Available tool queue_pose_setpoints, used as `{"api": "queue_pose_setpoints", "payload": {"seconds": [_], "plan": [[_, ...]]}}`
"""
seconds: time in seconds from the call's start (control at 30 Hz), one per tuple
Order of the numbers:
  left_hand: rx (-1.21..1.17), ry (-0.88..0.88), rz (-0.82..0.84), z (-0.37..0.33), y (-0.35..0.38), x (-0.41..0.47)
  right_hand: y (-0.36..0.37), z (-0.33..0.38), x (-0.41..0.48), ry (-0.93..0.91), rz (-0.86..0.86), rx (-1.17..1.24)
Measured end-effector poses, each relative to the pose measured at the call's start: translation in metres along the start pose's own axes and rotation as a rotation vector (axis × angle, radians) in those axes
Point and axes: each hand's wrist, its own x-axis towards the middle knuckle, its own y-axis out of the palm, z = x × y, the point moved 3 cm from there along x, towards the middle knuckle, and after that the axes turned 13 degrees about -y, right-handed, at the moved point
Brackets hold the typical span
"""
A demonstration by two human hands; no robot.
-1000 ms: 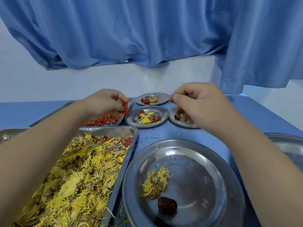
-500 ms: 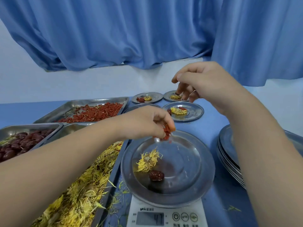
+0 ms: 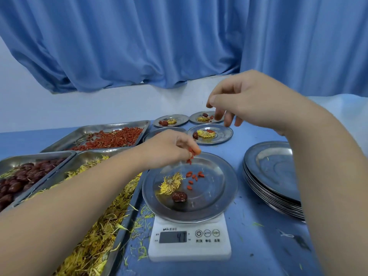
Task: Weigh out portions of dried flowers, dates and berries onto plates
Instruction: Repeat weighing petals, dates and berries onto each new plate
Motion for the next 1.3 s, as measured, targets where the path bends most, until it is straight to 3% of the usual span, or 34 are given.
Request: {"api": "queue_pose_setpoints", "payload": {"seconds": [0.33, 0.53, 0.8, 1.0, 1.3], "plan": [[-0.075, -0.038, -0.038, -0.005, 0.006, -0.010, 0.025, -0.032, -0.084, 0.020, 0.023, -0.263], [-0.045, -0.086, -0.056, -0.010, 0.012, -0.016, 0.060, -0.036, -0.121, -0.145, 0.137, -0.395], [-0.345, -0.137, -0.069, -0.003, 0.019, -0.019, 0.065, -0.032, -0.125, -0.219, 0.145, -0.424], [-0.455, -0.160, -0.146, -0.005, 0.024, -0.011, 0.062, -0.035, -0.125, -0.215, 0.139, -0.442], [-0.469, -0.153, -0.063, 0.004, 0.021, -0.006, 0.061, -0.038, -0.124, -0.208, 0.143, -0.450]]}}
